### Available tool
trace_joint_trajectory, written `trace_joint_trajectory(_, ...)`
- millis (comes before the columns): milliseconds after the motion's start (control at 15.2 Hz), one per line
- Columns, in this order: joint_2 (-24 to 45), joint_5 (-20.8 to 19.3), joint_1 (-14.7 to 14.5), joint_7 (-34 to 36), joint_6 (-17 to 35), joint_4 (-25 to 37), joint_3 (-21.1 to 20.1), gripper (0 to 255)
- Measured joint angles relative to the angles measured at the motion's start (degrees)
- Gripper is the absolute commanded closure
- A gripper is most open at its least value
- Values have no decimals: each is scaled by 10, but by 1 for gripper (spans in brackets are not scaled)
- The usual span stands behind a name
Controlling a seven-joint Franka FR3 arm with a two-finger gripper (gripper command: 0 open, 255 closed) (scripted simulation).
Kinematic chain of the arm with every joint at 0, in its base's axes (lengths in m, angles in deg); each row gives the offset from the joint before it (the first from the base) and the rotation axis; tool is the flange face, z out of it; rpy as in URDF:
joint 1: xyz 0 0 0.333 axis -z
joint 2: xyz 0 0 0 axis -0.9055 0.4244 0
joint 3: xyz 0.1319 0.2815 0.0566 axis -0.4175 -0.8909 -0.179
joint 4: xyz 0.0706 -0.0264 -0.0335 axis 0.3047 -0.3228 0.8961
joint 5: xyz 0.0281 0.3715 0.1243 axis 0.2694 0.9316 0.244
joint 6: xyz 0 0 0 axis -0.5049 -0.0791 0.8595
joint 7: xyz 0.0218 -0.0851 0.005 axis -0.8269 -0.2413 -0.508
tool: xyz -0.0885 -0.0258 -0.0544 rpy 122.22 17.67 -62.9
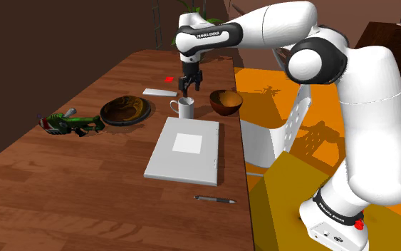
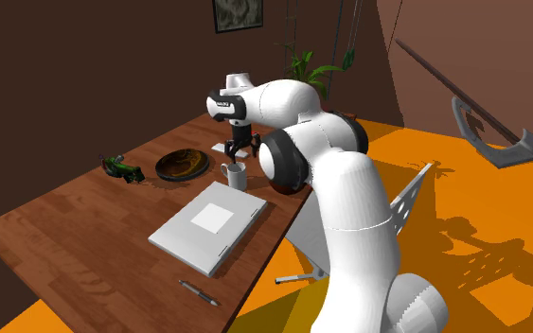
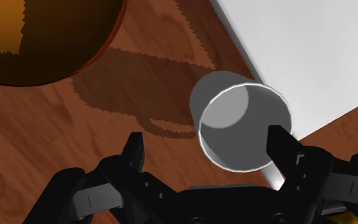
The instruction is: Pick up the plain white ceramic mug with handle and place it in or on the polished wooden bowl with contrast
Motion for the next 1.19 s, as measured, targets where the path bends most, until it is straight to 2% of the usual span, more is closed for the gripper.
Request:
trace_joint_trajectory(528,22,1,1,-2,44,-24,-1,0)
trace_joint_trajectory(924,23,1,0,-1,50,-29,-1,0)
trace_joint_trajectory(990,23,1,0,-1,50,-29,-1,255)
trace_joint_trajectory(1188,23,1,0,-1,50,-29,-1,255)
